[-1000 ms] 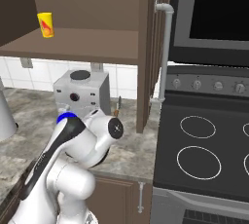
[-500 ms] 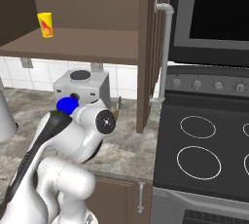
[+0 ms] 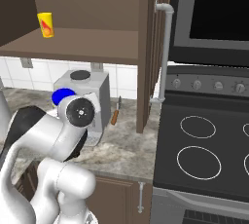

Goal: Pick the mayonnaise and condiment bottle from the counter and place them in the cabinet.

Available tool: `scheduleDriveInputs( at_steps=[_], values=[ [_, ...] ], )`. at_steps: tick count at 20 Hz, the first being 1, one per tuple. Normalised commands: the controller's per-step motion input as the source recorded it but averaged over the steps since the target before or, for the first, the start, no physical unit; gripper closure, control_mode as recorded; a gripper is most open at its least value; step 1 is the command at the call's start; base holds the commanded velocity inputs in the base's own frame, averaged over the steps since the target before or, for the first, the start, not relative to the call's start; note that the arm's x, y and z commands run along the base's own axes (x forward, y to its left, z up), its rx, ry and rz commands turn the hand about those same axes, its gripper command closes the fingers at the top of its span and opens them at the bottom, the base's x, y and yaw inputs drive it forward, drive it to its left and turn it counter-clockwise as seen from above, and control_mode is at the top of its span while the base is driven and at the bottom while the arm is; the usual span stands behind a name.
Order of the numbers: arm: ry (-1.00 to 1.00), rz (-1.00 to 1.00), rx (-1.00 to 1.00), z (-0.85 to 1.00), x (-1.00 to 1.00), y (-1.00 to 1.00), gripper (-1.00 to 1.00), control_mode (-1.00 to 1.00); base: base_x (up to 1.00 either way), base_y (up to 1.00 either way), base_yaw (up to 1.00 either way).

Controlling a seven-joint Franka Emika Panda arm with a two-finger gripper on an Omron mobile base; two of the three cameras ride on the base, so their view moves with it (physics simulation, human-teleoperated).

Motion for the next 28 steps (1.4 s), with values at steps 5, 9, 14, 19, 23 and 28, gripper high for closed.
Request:
scheduleDriveInputs(
  at_steps=[5,9,14,19,23,28],
  values=[
    [-0.04,-0.26,0.00,0.38,-0.44,0.20,1.00,-1.00,0.00,0.00,0.00],
    [-0.05,-0.25,0.00,0.44,-0.43,0.15,1.00,-1.00,0.00,0.00,0.00],
    [-0.04,-0.23,0.00,0.47,-0.31,0.11,1.00,-1.00,0.00,0.00,0.00],
    [-0.02,-0.19,0.00,0.45,-0.07,0.00,1.00,-1.00,0.00,0.00,0.00],
    [0.00,-0.14,0.01,0.37,0.00,0.00,1.00,-1.00,0.00,0.00,0.00],
    [0.00,-0.09,0.04,0.36,0.06,0.00,1.00,-1.00,0.00,0.00,0.00]
  ],
)
